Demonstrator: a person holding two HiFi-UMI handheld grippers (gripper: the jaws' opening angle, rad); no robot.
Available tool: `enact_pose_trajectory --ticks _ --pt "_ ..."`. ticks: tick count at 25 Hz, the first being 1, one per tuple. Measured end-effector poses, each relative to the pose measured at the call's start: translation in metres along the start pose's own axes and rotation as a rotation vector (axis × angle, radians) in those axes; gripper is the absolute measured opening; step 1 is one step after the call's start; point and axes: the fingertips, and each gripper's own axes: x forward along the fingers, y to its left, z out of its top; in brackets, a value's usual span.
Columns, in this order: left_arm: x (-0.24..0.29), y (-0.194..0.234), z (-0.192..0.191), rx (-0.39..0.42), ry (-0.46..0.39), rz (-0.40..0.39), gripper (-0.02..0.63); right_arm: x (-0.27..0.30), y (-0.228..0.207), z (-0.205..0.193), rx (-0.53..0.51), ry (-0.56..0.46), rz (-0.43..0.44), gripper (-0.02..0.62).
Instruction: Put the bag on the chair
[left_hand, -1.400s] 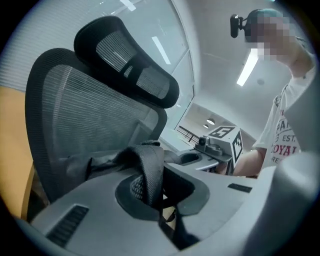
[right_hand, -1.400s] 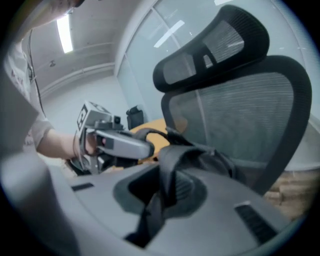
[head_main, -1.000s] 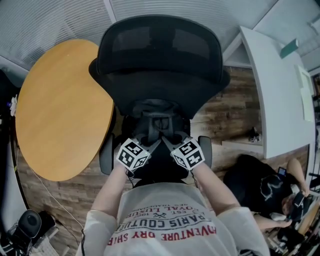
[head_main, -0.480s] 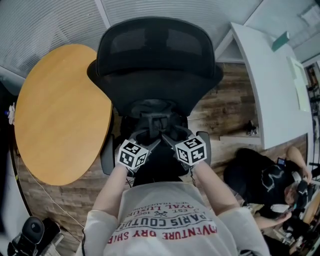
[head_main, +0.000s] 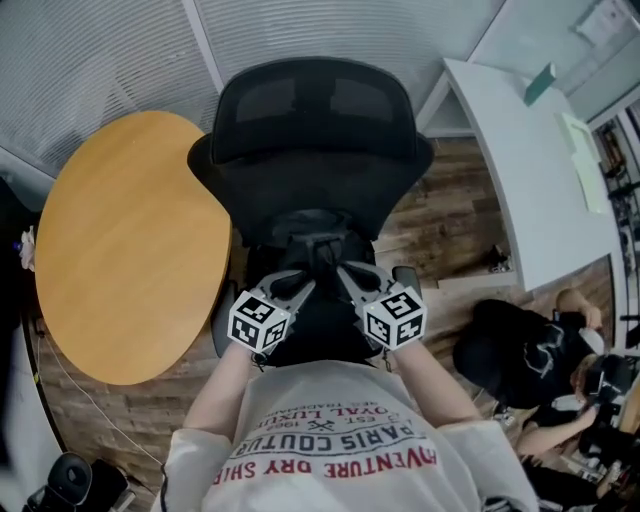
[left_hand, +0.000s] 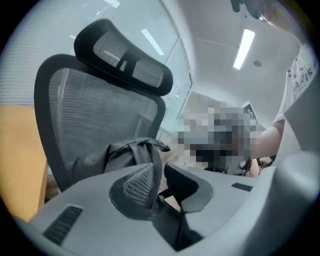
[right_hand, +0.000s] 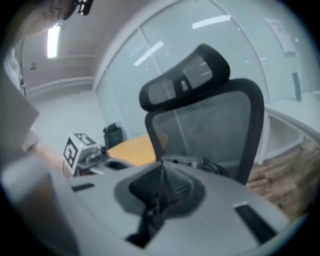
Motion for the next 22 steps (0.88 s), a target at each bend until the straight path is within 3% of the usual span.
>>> enact_pose_trajectory --ticks 2,9,15,22 --pt "-0.014 -0.005 0.015 0.031 -0.052 0.014 0.054 -0.007 0.014 0.016 -0.061 -0.044 -0.007 0.034" --pt "-0.058 -0.037 0.079 0.163 -0.209 0.0 0.04 -0.03 0.074 0.068 -0.236 -0.193 0.072 0.028" --pt "-0.102 -0.072 0.124 0.301 -0.344 0.007 0.04 -0.057 0.1 0.099 -0.328 -0.303 0.018 0.028" --pt "-0.125 -0.084 0.146 0.317 -0.407 0.028 0.04 -0.079 0.11 0.115 -0.362 -0.352 -0.006 0.028"
